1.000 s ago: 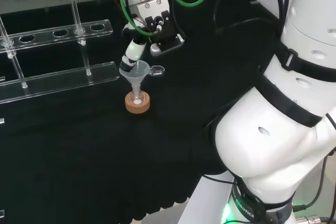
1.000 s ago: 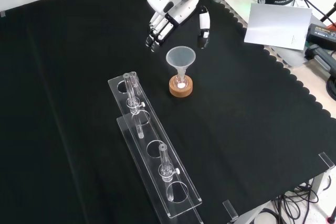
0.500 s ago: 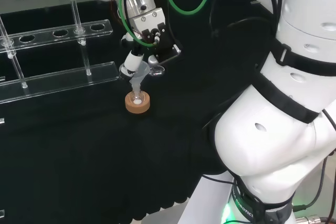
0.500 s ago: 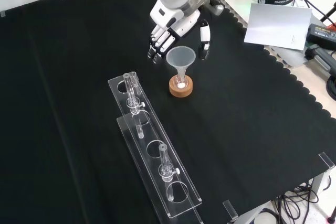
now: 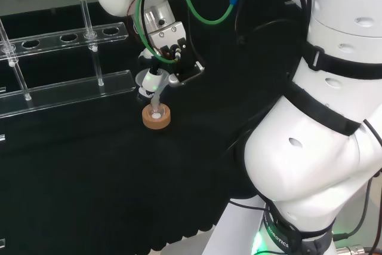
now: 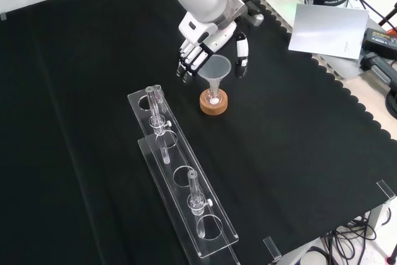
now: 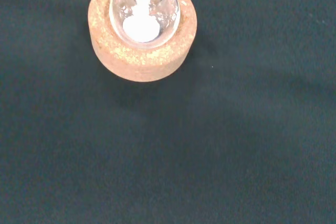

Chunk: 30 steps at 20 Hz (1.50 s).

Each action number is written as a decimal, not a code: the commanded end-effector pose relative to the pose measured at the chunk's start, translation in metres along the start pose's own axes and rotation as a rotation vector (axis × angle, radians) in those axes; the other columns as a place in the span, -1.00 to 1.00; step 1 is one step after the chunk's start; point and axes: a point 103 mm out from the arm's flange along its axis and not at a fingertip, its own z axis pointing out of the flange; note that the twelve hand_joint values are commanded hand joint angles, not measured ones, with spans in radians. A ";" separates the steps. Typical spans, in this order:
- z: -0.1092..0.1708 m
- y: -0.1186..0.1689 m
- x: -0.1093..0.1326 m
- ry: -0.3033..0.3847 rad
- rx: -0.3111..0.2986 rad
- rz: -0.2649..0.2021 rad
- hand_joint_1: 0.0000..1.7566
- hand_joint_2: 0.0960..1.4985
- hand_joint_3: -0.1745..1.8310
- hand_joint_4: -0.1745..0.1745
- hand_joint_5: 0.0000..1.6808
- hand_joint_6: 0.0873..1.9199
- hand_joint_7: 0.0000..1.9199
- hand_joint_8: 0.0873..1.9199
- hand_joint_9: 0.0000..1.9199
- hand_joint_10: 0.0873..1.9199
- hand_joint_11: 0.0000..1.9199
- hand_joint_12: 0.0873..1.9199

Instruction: Remove the funnel from the round-bottom flask.

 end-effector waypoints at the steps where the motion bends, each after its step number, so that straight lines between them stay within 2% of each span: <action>1: 0.008 0.002 0.003 -0.022 0.002 0.016 -0.31 -0.13 -0.62 -0.04 -0.99 -1.00 -0.92 -0.99 -0.89 -0.13 -0.75 0.52; 2: 0.009 0.002 0.003 -0.027 0.001 0.018 -0.31 -0.12 -0.63 -0.05 -0.98 -1.00 -0.92 -0.93 -0.86 -0.13 -0.74 0.52; 4: 0.011 0.002 0.005 -0.035 -0.010 0.027 -0.31 -0.11 -0.65 -0.08 -0.95 -1.00 -0.95 -0.67 -0.77 -0.18 -0.72 0.51; 7: 0.011 0.001 0.007 -0.086 -0.077 0.055 -0.30 -0.07 -0.64 -0.25 -0.74 -1.00 -0.73 -0.36 -0.41 -0.31 -0.60 0.44; 10: 0.005 -0.005 0.008 -0.152 -0.192 0.105 -0.26 -0.02 -0.58 -0.38 -0.48 -1.00 -0.37 -0.31 -0.02 -0.46 -0.44 0.32; 12: -0.001 -0.008 0.008 -0.164 -0.216 0.107 -0.23 0.02 -0.54 -0.38 -0.35 -0.97 -0.22 -0.31 0.16 -0.51 -0.35 0.28; 14: -0.008 -0.011 0.008 -0.176 -0.217 0.105 -0.19 0.03 -0.48 -0.38 -0.29 -0.93 -0.15 -0.31 0.26 -0.54 -0.30 0.24; 16: -0.016 -0.013 0.008 -0.156 -0.180 0.106 -0.16 0.03 -0.45 -0.38 -0.26 -0.90 -0.13 -0.30 0.31 -0.55 -0.27 0.23; 18: -0.025 -0.014 0.012 -0.168 -0.131 0.110 -0.15 0.01 -0.42 -0.39 -0.29 -0.90 -0.13 -0.30 0.32 -0.55 -0.28 0.23; 20: -0.032 -0.019 0.008 -0.171 -0.111 0.113 -0.15 -0.03 -0.40 -0.38 -0.32 -0.90 -0.15 -0.29 0.32 -0.55 -0.31 0.24; 26: -0.067 -0.043 0.008 -0.207 -0.147 0.114 -0.15 -0.10 -0.35 -0.36 -0.37 -0.89 -0.20 -0.27 0.29 -0.52 -0.35 0.26; 30: -0.091 -0.053 0.006 -0.202 -0.171 0.123 -0.16 -0.11 -0.34 -0.36 -0.39 -0.89 -0.21 -0.26 0.28 -0.51 -0.36 0.27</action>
